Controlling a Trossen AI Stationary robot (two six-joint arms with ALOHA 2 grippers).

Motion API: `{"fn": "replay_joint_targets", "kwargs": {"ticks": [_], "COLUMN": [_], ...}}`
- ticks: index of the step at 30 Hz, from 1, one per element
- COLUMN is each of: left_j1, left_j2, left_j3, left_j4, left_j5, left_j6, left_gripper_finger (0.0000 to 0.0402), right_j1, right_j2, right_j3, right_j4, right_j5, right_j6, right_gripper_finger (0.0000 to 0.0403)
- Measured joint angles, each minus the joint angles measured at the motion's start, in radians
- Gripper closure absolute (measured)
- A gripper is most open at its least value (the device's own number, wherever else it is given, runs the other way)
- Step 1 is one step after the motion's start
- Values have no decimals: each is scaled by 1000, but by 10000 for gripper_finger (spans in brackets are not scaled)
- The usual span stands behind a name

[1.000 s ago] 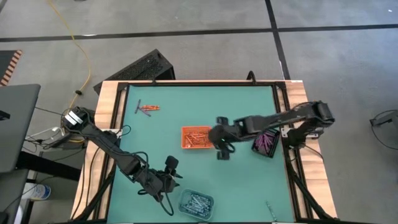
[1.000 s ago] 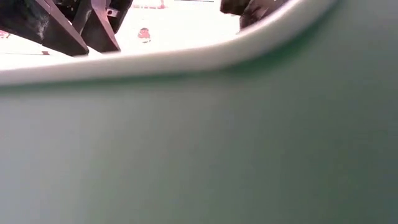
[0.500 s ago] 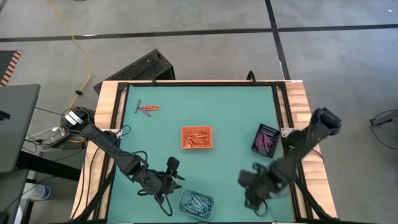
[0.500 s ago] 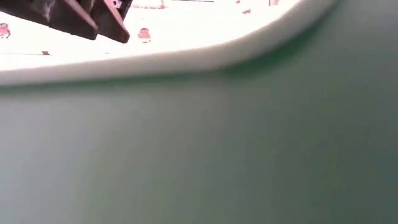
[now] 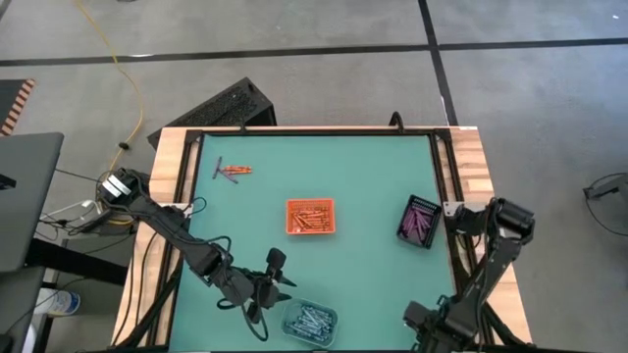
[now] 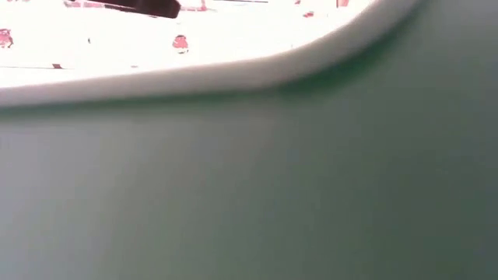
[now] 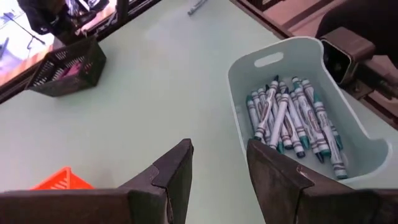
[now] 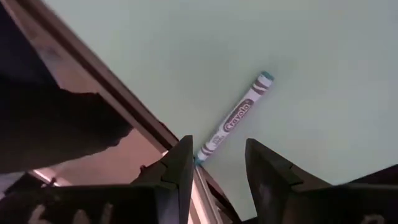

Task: Sort crayons
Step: Put the blue crayon into the blue bin

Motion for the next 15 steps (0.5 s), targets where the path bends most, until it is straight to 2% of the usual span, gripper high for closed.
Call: {"fn": "replay_joint_targets", "kwargs": {"ticks": [4,8,15], "left_j1": [13,26,29], "left_j2": [0,0,0], "left_j3": [0,0,0], "left_j4": [1,0,-9], "left_j5": [0,12,50], "left_j6": [2,1,-25], "left_gripper_finger": [260,260,260], "right_j1": [22,47,72], "right_j2": [19,20,29], "right_j3": [0,0,0], "right_j4": [0,-1,-15], "right_j5": [-8,52,85], "right_j6": [71,147,225], "right_gripper_finger": [265,265,265]}}
